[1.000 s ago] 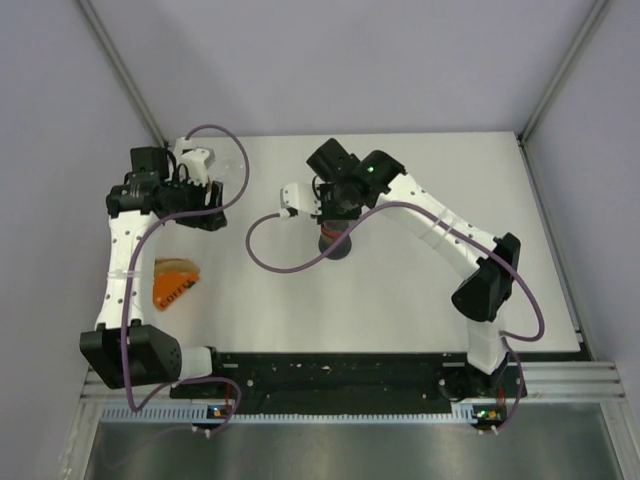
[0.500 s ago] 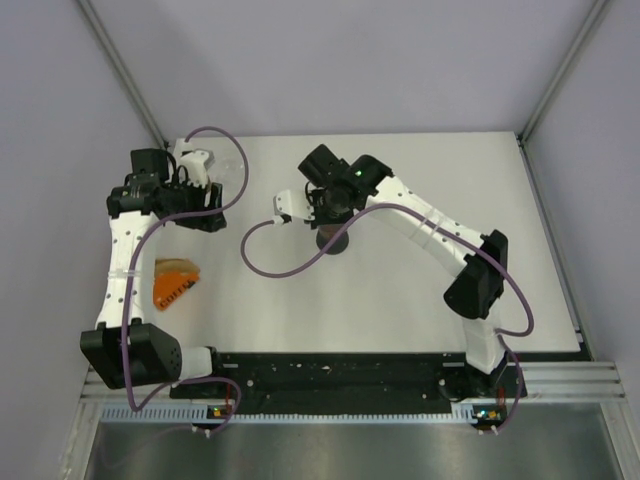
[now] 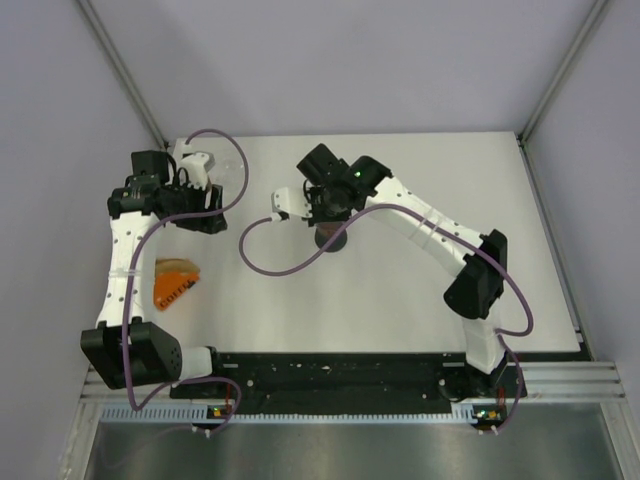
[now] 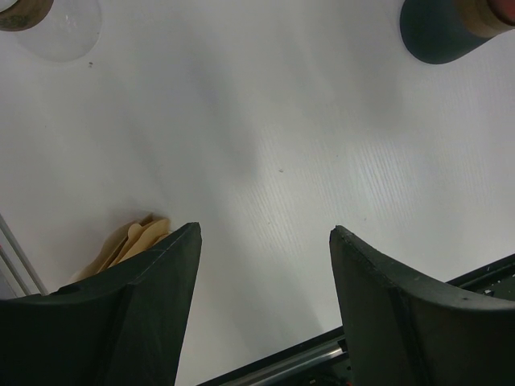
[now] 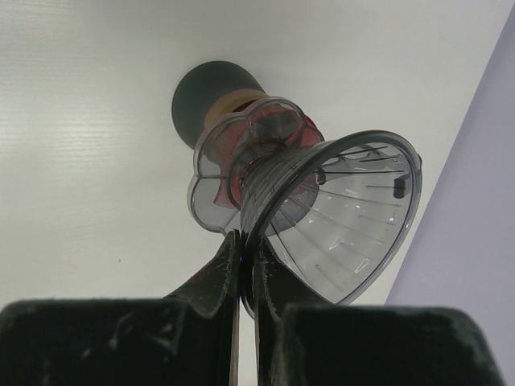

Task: Place the coffee filter in the dripper

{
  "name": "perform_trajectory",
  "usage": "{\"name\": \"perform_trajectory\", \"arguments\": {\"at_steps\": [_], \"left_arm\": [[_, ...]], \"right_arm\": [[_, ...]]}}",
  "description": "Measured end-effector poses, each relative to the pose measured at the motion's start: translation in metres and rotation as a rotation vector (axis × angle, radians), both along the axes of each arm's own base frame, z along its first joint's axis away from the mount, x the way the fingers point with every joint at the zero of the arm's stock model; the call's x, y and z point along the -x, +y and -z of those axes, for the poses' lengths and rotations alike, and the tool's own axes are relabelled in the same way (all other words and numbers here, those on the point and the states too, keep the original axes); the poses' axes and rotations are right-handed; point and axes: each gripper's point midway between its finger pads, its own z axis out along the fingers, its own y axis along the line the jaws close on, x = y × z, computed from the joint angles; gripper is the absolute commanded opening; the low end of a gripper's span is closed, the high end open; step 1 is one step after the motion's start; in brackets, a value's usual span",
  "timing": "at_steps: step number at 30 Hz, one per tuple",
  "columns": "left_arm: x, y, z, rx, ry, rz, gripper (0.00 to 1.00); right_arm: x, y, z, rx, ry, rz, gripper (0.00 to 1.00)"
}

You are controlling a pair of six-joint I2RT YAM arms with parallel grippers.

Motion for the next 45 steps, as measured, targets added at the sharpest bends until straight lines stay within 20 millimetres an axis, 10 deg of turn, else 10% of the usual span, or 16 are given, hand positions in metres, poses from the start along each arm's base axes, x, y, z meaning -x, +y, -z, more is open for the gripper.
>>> {"name": "perform_trajectory", "arguments": {"at_steps": [27,39,42,45], "left_arm": [[0.000,0.000,0.002,0.016,0.000,0.008,0.71],[0.001,0.006,0.003,0.000,0.001,-0.004,0.73],[0.003,0.019,0.005,-0.040,0.021,-0.052,0.74],[0.011,0.043,0.007,-0.095,0.057,-0.145,0.77]], "right_arm": [[-0.013,0.013,0.011,-0.020,-0.066,-0.005,0.00],[-0.011,0.015,0.012,-0.015,-0.069,-0.011,0.55],[-0.008,0.018,0.011,-0.021,-0.070,-0.015,0.99],[-0.003,0.025,0.002,-0.055,-0.081,-0.022,0.99]]}}
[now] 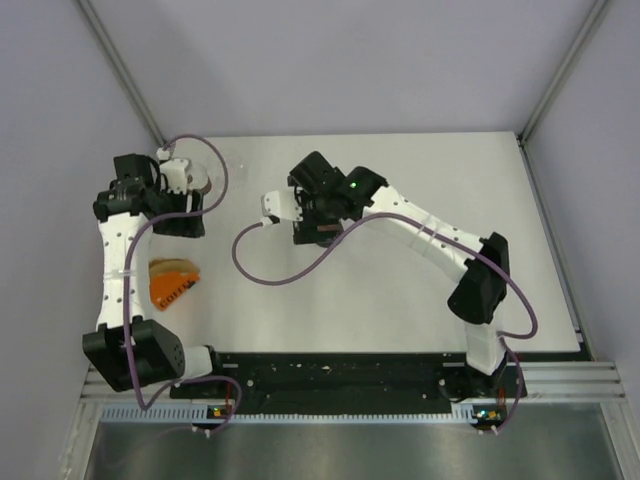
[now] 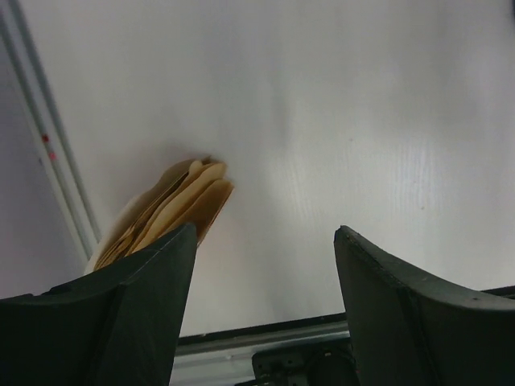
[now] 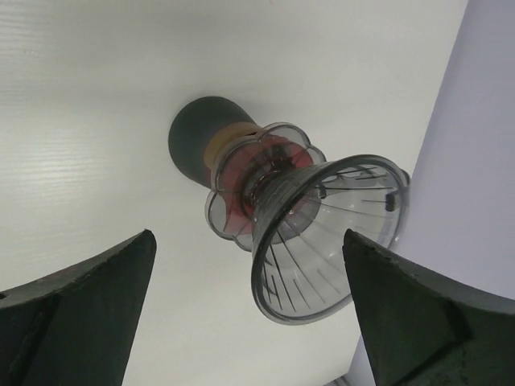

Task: Place the coffee filter in the dripper

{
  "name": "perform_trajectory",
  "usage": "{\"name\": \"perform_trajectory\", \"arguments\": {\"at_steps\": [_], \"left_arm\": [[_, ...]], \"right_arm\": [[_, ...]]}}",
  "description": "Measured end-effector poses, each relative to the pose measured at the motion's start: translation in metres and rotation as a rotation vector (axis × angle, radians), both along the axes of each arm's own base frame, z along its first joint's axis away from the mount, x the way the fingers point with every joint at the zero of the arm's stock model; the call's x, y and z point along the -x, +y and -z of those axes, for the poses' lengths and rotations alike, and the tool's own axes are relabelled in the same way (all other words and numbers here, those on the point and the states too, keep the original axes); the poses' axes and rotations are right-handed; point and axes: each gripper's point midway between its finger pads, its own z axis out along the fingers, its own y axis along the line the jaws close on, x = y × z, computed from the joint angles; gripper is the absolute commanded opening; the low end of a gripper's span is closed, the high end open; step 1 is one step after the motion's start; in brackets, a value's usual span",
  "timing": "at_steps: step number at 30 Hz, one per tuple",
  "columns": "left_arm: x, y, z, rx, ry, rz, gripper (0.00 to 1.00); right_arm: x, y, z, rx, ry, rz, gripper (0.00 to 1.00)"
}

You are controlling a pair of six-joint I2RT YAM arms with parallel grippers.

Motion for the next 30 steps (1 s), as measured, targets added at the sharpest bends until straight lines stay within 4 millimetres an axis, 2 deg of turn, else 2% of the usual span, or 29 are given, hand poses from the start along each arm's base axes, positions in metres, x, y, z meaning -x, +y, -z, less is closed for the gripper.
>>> {"name": "perform_trajectory", "arguments": {"at_steps": [3,8,11,13,16,18,25,30], "left_arm": [[0.011,0.032,0.000,-0.051,0.026,-0.115,0.79],[0.049,0.098,0.005,-0.140,0.074,-0.373,0.80],[0.076,0.134,0.015,-0.182,0.124,-0.523,0.73],[0.090,0.149,0.022,-0.192,0.156,-0.592,0.67],[0.101,0.156,0.030,-0.189,0.185,-0.632,0.60],[0.102,0.155,0.036,-0.183,0.198,-0.631,0.59],[0.092,0.158,0.061,-0.124,0.259,-0.621,0.57],[0.086,0.159,0.075,-0.085,0.293,-0.629,0.32]], "right_arm": [[0.006,0.008,-0.019,-0.067,-0.019,-0.015,0.99],[0.015,0.018,-0.072,-0.238,-0.085,-0.034,0.99],[0.024,0.021,-0.097,-0.317,-0.116,-0.046,0.99],[0.028,0.026,-0.106,-0.351,-0.127,-0.057,0.99],[0.031,0.031,-0.103,-0.360,-0.123,-0.066,0.99],[0.032,0.031,-0.096,-0.346,-0.113,-0.066,0.99],[0.035,0.030,-0.080,-0.311,-0.098,-0.065,0.99],[0.036,0.032,-0.080,-0.313,-0.099,-0.068,0.99]]}}
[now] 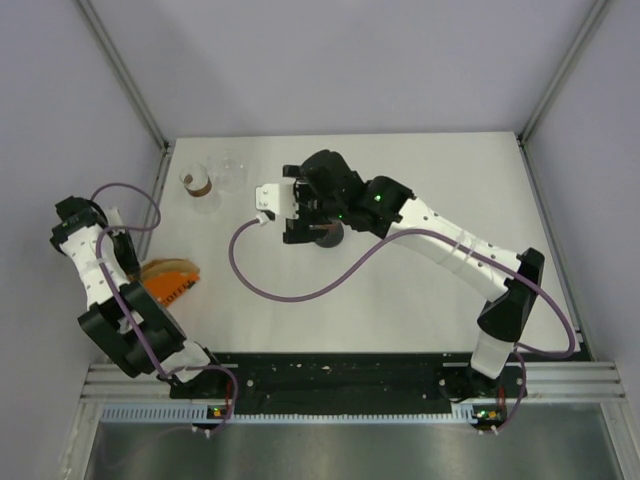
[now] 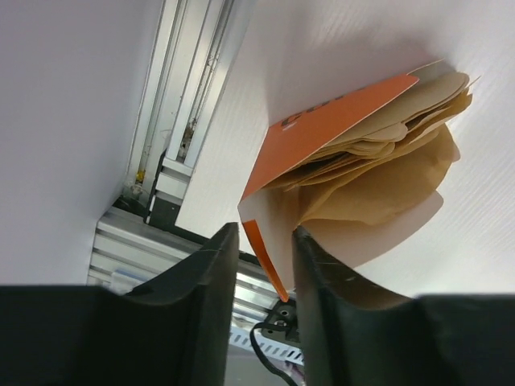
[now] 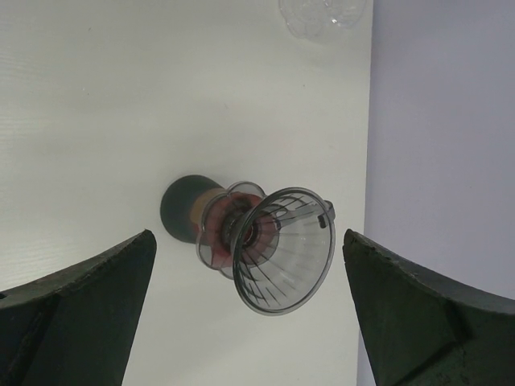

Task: Place the coffee filter in the dripper

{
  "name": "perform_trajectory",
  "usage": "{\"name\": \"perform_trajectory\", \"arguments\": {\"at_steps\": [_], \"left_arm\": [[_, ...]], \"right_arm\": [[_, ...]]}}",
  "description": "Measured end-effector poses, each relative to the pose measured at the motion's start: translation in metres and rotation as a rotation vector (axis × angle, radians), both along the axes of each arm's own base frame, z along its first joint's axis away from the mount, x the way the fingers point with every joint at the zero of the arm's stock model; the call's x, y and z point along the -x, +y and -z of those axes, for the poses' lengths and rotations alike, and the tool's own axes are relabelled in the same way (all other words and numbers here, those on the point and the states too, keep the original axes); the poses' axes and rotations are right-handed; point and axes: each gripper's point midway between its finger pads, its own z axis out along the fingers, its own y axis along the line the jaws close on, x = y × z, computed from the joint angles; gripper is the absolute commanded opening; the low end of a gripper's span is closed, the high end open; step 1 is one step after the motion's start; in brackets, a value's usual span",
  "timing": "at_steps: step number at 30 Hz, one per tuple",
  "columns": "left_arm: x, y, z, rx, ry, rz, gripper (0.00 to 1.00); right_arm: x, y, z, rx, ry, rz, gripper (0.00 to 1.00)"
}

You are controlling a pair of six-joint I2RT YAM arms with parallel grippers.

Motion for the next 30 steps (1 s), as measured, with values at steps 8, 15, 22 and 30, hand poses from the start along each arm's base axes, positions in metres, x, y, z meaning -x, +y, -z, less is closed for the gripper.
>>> {"name": "perform_trajectory", "arguments": {"at_steps": [8,15,22,30], "left_arm": [[-0.006,-0.006,0.005,0.046,-0.018,0.033,0.00],[-0.018,-0.048,-0.007,0.199,-0.132,0.215,0.00],[-0.042,-0.111,-0.057,0.254,-0.330,0.471,0.00],[-0.051,-0.176,-0.096,0.289,-0.424,0.689,0.00]], "right_arm": [[0.009,0.010,0.001,-0.025,0.018,-0.036,0.99],[0.029,0.039,0.005,-0.153,0.126,-0.109,0.99],[0.045,0.075,0.006,-0.364,0.269,-0.112,0.76],[0.077,0.100,0.041,-0.453,0.407,-0.100,0.40]]}}
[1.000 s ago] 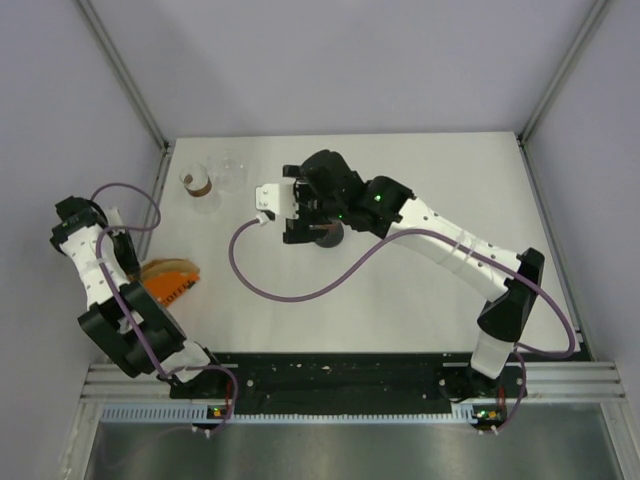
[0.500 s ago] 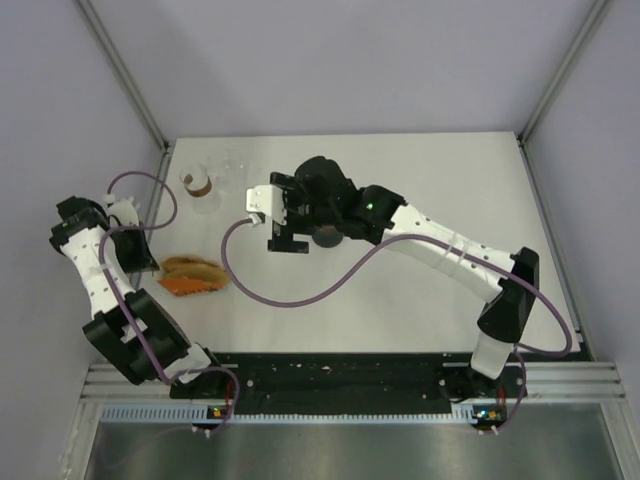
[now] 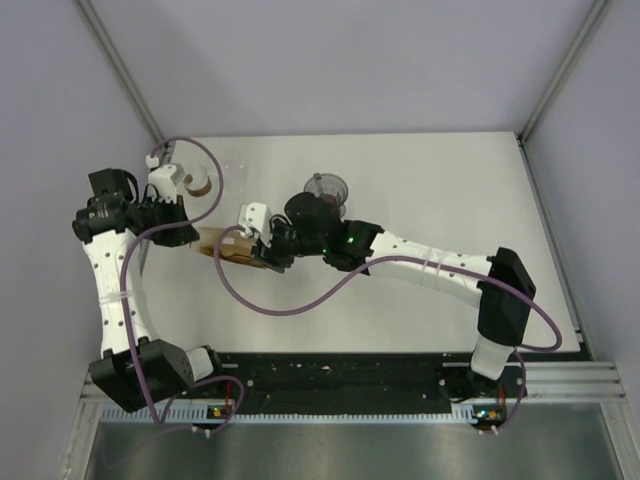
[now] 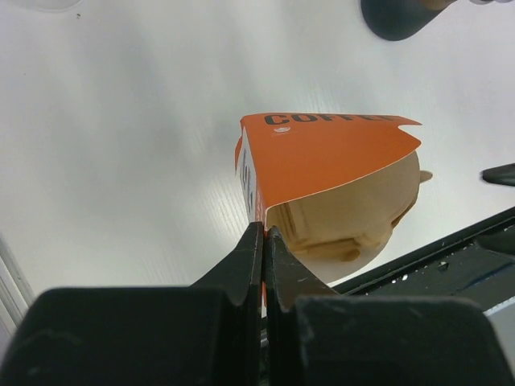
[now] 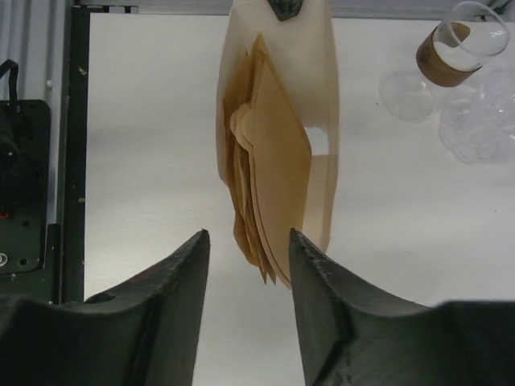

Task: Place the coffee filter in the dripper

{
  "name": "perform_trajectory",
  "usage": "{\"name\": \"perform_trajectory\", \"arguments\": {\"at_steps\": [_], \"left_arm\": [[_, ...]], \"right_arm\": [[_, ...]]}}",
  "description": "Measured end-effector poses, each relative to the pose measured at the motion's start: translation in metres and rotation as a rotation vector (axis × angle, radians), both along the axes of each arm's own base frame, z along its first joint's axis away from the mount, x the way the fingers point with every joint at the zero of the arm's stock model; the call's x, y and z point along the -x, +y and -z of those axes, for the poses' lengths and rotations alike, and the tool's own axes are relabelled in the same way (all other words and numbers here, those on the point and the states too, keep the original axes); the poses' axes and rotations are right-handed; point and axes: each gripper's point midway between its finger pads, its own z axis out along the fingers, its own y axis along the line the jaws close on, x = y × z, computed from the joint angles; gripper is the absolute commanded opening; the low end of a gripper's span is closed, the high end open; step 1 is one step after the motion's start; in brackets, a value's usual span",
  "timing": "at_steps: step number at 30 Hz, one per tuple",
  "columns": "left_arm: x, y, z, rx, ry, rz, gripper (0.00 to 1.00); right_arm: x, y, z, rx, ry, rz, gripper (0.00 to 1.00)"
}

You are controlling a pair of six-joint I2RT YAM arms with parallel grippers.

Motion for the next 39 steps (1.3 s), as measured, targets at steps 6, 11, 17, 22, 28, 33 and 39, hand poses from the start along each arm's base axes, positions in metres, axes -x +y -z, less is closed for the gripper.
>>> {"name": "perform_trajectory", "arguments": {"at_steps": [6,11,17,22,28,33,39], "left_arm": [[0.005,-0.006,-0.012,0.009,-0.015,0.000,0.00],[0.012,-0.012,-0.011,0.026,0.014,0.001,0.00],[0.017,-0.017,-0.009,0.037,0.045,-0.004,0.00],[0.020,-0.019,-0.005,0.033,0.078,-0.023,0.00],[0.027,-0.020,0.010,0.038,0.142,-0.040,0.00],[0.028,-0.020,0.011,0.036,0.149,-0.040,0.00],[0.027,-0.021,0.012,0.037,0.154,-0.035,0.00]], "right_arm": [[0.013,-0.005,0.031,0.023,0.051,-0.002,0.31],[0.053,-0.015,0.028,-0.009,0.053,-0.103,0.24],[0.074,-0.009,0.015,-0.077,0.055,-0.195,0.23],[0.082,-0.001,0.029,-0.068,0.095,-0.252,0.23],[0.077,0.003,0.064,-0.008,0.158,-0.235,0.25],[0.054,0.002,0.081,0.016,0.217,-0.170,0.29],[0.027,0.003,0.076,-0.003,0.237,-0.113,0.29]]}}
